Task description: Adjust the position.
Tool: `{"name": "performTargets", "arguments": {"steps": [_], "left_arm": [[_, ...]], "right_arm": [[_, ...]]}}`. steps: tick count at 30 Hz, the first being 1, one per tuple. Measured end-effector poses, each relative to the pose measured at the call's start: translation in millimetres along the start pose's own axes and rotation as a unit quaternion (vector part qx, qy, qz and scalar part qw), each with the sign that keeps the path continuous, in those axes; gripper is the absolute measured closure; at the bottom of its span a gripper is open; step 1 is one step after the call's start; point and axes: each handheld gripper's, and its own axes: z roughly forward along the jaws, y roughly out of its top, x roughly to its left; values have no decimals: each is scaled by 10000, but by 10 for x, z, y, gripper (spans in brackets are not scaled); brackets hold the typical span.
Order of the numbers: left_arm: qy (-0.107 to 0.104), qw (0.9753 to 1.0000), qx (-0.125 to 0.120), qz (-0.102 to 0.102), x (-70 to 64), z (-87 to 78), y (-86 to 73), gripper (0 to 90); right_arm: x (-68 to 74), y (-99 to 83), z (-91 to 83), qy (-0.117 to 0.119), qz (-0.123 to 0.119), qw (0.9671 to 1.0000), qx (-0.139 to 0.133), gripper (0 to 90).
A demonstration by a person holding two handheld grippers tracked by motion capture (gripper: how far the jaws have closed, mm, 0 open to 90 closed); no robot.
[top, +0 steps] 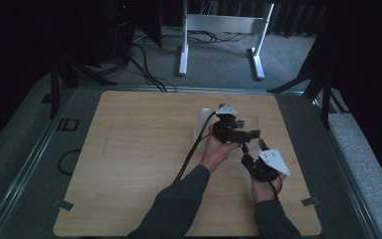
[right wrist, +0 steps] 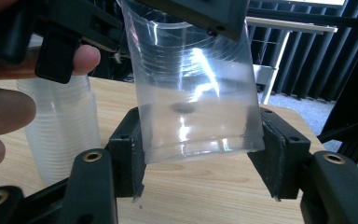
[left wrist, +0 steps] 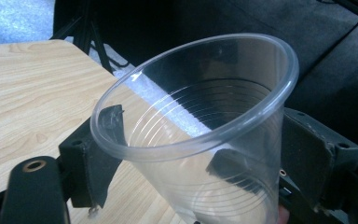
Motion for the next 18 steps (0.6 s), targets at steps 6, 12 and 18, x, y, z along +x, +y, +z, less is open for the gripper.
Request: {"name": "performTargets", "arguments": {"steps": [6,12,18], "left_arm": [[15,10000,-21,0,-7,3,0,211],[35,10000,-31,37,-17,-1,0,230],[59,9999,-38,97,-30,-5,-2,241]], "right_arm": [[-8,-8,6,5,12,10000,0,416],[-5,-13,16,70,-11,10000,28,400],[-13,-13,18,125,-24,9999,43,398]]}}
